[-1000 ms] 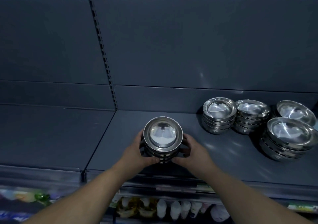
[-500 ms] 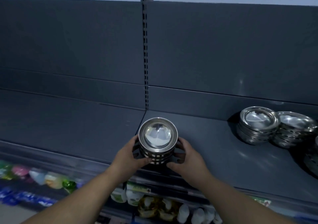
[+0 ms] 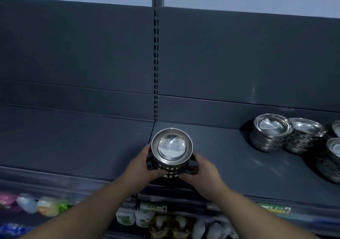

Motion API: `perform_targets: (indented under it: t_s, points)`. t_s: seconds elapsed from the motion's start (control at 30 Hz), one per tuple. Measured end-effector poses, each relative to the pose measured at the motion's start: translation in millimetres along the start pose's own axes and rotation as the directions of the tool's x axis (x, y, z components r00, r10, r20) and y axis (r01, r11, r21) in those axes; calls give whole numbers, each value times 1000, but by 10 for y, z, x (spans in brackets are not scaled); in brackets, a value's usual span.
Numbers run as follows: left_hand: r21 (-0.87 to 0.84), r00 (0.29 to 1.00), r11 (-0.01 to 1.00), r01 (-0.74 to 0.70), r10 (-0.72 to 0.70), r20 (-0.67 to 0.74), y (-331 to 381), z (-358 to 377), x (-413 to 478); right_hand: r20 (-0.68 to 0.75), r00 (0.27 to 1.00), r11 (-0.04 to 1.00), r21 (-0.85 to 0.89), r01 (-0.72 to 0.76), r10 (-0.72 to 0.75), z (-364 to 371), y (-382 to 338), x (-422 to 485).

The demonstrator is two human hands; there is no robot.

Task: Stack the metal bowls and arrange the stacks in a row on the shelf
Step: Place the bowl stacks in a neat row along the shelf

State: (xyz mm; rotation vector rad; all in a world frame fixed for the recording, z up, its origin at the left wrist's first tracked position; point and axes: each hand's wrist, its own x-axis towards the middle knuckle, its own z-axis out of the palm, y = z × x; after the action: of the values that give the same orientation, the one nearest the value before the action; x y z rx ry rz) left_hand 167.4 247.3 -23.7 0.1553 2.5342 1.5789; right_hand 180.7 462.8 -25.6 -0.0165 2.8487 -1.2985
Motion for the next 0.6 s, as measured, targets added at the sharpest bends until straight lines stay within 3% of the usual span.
perform_targets:
  t_s: [0.3, 0.6]
  points:
    - [-35, 999, 999, -40, 40, 3, 66, -132, 51, -35, 999, 999, 48, -20, 22, -145, -174, -8]
    - [40, 995, 994, -103, 103, -3, 162, -167, 43, -64, 997, 998, 32, 46, -44, -182, -259, -32]
